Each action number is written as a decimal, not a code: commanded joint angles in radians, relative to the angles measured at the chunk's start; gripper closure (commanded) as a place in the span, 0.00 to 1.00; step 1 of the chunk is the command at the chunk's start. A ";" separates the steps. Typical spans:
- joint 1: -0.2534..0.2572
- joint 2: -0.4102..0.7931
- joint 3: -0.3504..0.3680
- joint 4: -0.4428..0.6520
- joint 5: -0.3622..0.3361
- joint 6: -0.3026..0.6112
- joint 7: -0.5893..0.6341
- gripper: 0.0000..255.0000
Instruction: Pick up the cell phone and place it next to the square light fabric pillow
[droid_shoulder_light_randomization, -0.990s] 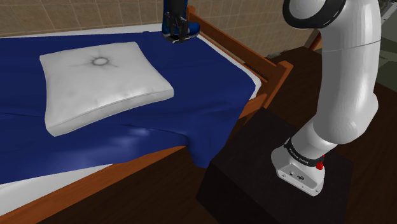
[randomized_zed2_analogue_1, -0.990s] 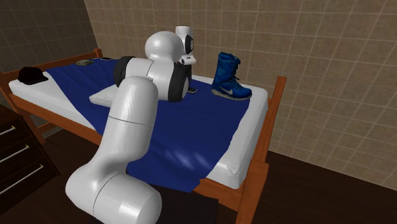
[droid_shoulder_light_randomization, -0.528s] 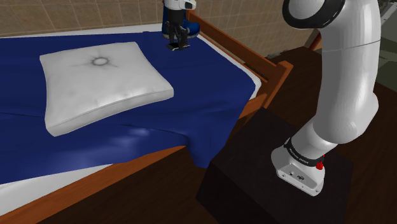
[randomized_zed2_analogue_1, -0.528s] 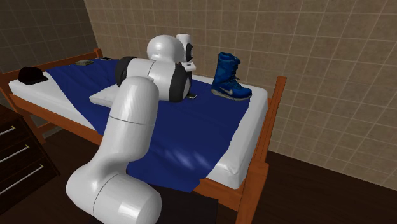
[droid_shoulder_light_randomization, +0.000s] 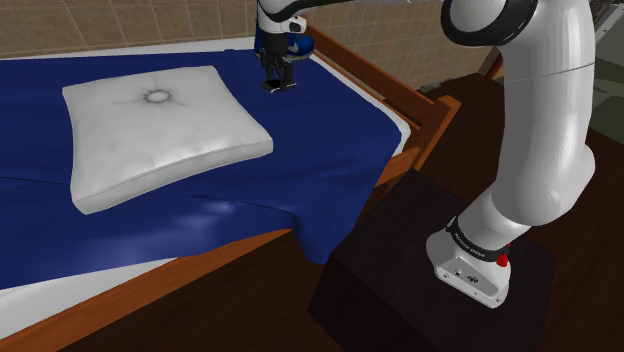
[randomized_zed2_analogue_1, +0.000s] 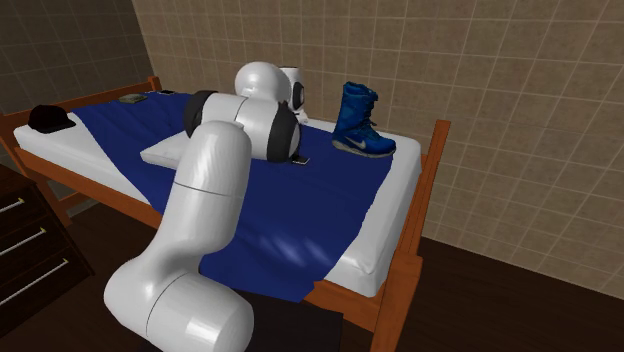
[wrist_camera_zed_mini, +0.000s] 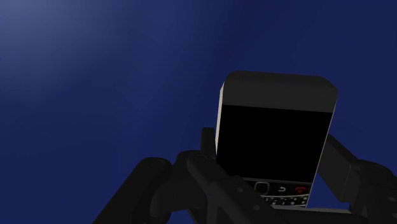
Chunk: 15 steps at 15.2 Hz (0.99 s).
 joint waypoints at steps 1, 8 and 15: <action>-0.002 0.004 -0.001 -0.020 -0.002 0.024 0.002 1.00; -0.003 0.020 -0.005 -0.049 -0.008 0.068 0.007 1.00; -0.003 0.020 -0.005 -0.049 -0.008 0.068 0.007 0.00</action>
